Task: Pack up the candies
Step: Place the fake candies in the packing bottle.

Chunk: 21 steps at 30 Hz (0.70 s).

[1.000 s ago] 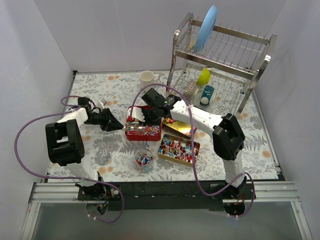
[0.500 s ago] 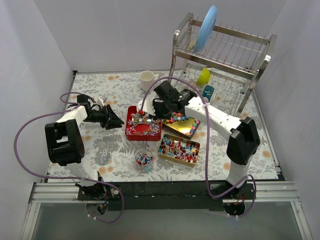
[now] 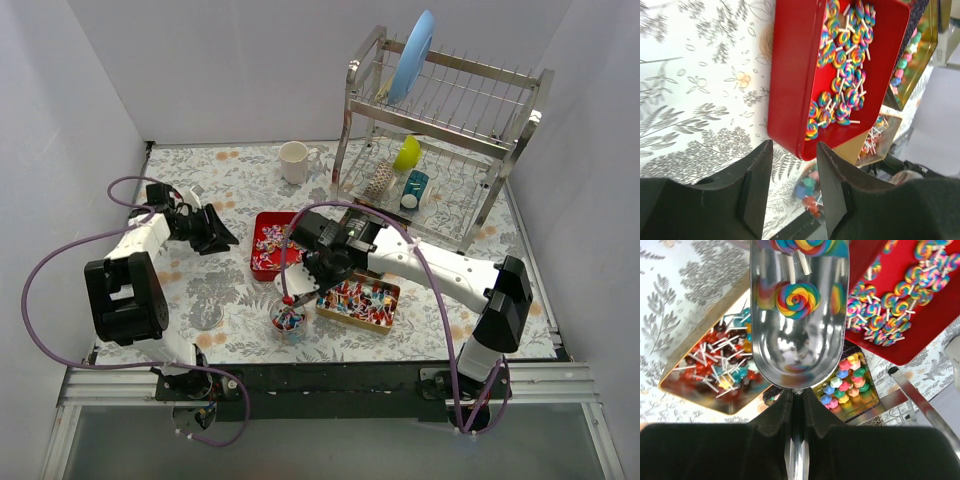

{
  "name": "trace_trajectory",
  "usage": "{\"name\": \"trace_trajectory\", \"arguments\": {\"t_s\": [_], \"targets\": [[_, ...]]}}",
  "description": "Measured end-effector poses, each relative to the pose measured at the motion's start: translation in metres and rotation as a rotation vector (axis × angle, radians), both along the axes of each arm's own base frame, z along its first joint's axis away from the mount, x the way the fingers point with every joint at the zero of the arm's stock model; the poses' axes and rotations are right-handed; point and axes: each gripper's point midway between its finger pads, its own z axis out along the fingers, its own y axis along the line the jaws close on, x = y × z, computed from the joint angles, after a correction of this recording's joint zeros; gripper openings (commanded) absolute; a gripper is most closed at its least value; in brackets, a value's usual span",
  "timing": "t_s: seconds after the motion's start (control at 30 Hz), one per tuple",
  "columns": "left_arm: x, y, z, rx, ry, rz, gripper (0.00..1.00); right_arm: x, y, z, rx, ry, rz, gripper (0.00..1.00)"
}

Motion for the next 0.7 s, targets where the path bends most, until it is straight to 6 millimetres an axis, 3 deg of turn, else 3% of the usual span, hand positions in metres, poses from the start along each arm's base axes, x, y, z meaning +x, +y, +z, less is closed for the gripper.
{"name": "trace_trajectory", "arguments": {"t_s": [0.2, 0.7], "targets": [[0.007, 0.017, 0.012, 0.054, -0.059, 0.06, 0.42, -0.014, -0.009, 0.002, -0.122, -0.082, 0.055, 0.01], [0.001, 0.025, 0.024, 0.093, -0.141, 0.098, 0.45, -0.008, 0.003, 0.025, -0.269, -0.302, 0.117, 0.01]]}}
